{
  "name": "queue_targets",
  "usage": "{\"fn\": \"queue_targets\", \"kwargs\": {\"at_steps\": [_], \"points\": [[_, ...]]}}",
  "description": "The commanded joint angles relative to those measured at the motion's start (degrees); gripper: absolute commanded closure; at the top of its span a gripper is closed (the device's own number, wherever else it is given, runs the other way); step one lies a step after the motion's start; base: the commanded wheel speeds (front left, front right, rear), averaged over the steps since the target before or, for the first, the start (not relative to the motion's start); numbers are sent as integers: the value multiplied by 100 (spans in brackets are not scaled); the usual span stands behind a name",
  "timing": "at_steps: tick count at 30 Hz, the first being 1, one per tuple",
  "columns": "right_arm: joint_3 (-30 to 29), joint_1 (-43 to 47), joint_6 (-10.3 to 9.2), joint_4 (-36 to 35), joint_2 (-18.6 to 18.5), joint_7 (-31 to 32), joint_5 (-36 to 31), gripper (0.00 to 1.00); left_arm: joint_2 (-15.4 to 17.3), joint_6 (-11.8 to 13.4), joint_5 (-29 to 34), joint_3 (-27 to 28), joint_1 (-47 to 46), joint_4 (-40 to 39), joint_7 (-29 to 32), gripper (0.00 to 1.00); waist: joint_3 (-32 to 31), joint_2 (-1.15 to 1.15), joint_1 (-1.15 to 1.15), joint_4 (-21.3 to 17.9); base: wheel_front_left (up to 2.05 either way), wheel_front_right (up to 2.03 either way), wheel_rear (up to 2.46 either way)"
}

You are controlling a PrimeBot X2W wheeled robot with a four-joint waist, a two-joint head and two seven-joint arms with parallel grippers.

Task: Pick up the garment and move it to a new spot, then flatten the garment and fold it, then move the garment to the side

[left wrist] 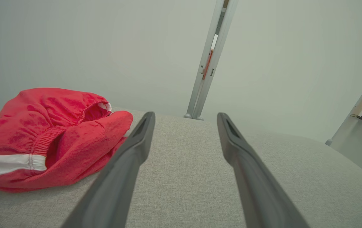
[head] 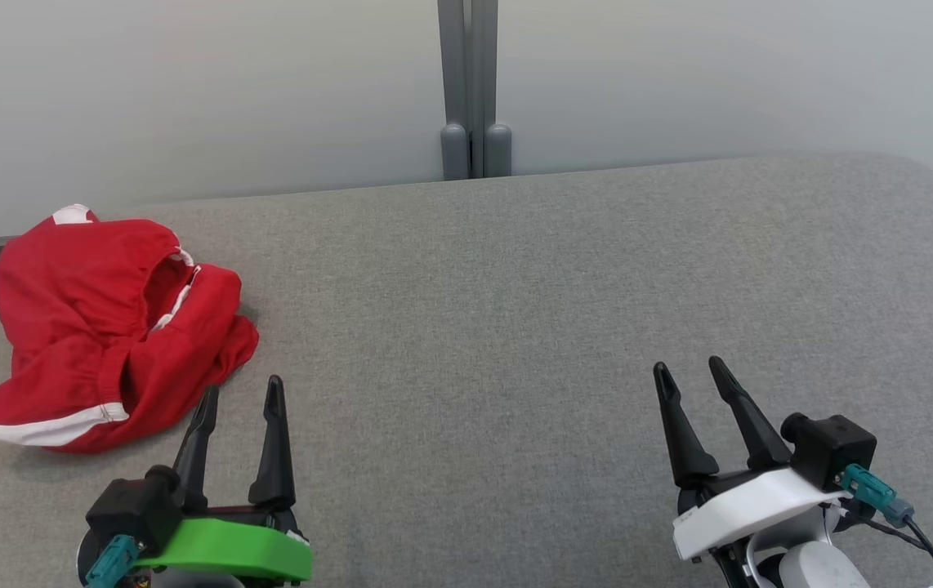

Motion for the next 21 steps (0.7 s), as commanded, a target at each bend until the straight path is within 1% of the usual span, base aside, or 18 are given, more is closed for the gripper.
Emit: {"fn": "queue_targets", "kwargs": {"at_steps": [1, 12, 16, 21], "points": [[-23, 24, 14, -10, -30, -66, -149, 0, 47, -20, 123, -12, 55, -15, -53, 0, -11, 0, 0, 0, 0, 0, 0], [-138, 78, 10, 37, -31, -180, -667, 0, 49, -46, 366, -31, 131, 78, -169, 0, -66, 0, 0, 4, 0, 0, 0], [-170, 88, 10, 42, -32, -220, -854, 0, 49, -44, 563, -58, 142, 127, -209, 0, -72, 0, 0, -3, 0, 0, 0], [-191, 87, 10, 33, -34, -270, -1042, 0, 51, 18, 829, -76, 159, 132, -260, 0, -66, 0, 0, -21, 0, 0, 0]]}}
